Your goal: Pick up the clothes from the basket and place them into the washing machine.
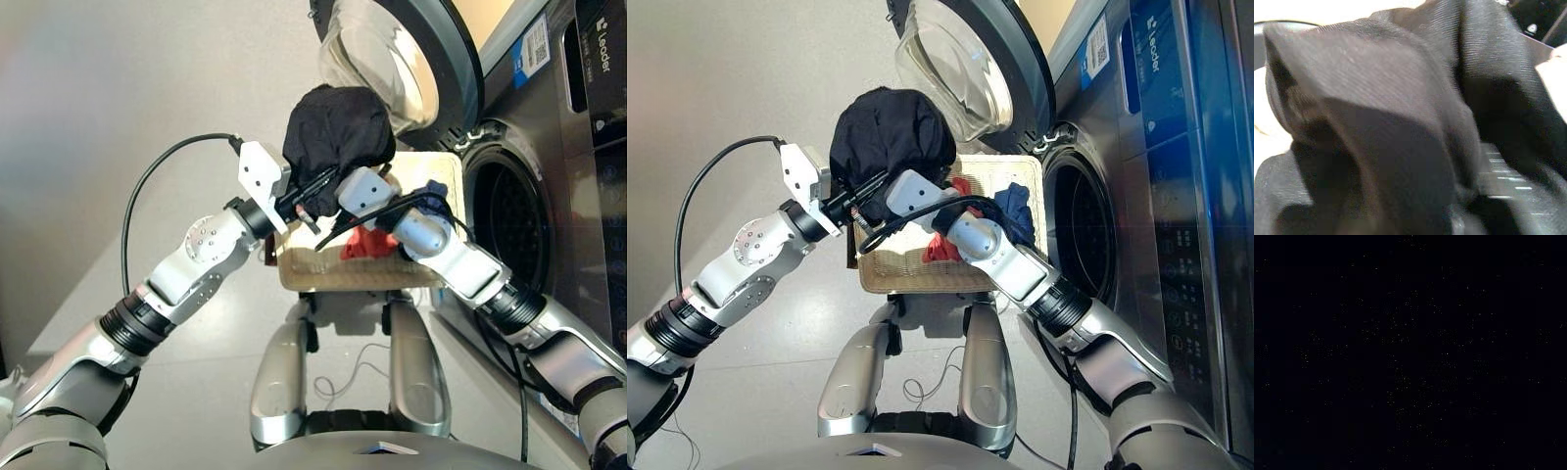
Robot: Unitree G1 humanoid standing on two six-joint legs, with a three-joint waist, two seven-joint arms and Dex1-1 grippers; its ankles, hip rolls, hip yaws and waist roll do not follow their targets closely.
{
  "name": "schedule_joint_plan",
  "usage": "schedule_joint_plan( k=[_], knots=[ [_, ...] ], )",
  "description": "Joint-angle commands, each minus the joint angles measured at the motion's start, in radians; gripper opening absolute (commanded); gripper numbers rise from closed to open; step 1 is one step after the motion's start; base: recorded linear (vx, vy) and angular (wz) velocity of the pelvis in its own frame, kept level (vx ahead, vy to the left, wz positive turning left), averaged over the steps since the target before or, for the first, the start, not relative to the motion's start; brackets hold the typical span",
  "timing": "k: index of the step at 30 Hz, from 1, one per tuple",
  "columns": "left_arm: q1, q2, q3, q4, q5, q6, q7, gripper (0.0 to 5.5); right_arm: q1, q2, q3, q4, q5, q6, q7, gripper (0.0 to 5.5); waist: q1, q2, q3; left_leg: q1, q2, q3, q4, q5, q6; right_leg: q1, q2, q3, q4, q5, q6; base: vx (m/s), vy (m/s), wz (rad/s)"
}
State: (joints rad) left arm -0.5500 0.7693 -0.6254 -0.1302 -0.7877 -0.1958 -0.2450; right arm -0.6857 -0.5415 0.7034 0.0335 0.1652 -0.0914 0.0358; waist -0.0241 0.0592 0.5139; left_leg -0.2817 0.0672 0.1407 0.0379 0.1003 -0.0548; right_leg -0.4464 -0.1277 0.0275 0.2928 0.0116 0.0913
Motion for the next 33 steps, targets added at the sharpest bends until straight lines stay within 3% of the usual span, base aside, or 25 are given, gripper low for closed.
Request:
schedule_joint_plan(
  k=[1,9,18,20,22,27,33],
  knots=[
    [0.071,0.029,-0.007,-0.044,0.027,-0.014,0.003,5.50,-0.095,0.085,-0.089,-0.199,0.028,-0.163,-0.032,0.00,0.002,-0.037,-0.036,-0.017,-0.022,-0.018,0.082,-0.054,-0.001,0.061,-0.007,0.043,-0.106,0.066,0.046,0.000,0.000,0.000],
    [0.075,0.030,-0.001,-0.053,0.018,-0.029,-0.003,5.50,-0.087,0.085,-0.089,-0.135,-0.006,-0.187,-0.057,0.00,0.008,-0.030,-0.033,-0.026,-0.025,-0.020,0.096,-0.059,-0.001,0.059,-0.011,0.045,-0.101,0.063,0.046,0.000,0.000,0.000],
    [0.104,0.004,0.027,-0.064,0.011,-0.057,0.013,5.50,0.043,0.127,-0.147,0.030,-0.079,-0.221,-0.170,0.00,0.017,-0.015,-0.026,-0.035,-0.028,-0.027,0.117,-0.069,0.004,0.059,-0.015,0.044,-0.090,0.057,0.050,0.000,0.000,0.000],
    [0.117,-0.038,0.061,-0.064,0.014,-0.087,0.035,5.50,0.065,0.120,-0.153,0.094,-0.157,-0.238,-0.225,0.00,0.021,-0.013,-0.027,-0.041,-0.030,-0.031,0.125,-0.074,0.005,0.057,-0.014,0.045,-0.083,0.053,0.051,0.000,0.000,0.000],
    [0.166,-0.169,0.125,-0.025,0.051,-0.156,0.108,5.50,0.095,0.089,-0.155,0.162,-0.237,-0.253,-0.284,0.00,0.025,-0.015,-0.030,-0.049,-0.029,-0.040,0.136,-0.080,0.005,0.052,-0.014,0.040,-0.073,0.045,0.050,0.000,0.000,0.000],
    [0.215,-0.312,0.141,0.016,0.153,-0.215,0.204,5.50,0.172,0.088,-0.207,0.333,-0.234,-0.282,-0.367,0.00,0.024,-0.018,-0.023,-0.078,-0.030,-0.055,0.189,-0.105,0.010,0.031,-0.015,0.039,-0.025,0.021,0.044,-0.004,0.002,0.077],
    [0.216,-0.412,0.164,0.043,0.253,-0.263,0.348,5.50,0.206,0.112,-0.217,0.461,-0.232,-0.301,-0.441,0.00,0.016,-0.023,-0.013,-0.132,-0.024,-0.055,0.270,-0.140,0.010,-0.017,-0.006,0.038,0.051,-0.011,0.035,0.000,0.000,0.000]
  ],
)
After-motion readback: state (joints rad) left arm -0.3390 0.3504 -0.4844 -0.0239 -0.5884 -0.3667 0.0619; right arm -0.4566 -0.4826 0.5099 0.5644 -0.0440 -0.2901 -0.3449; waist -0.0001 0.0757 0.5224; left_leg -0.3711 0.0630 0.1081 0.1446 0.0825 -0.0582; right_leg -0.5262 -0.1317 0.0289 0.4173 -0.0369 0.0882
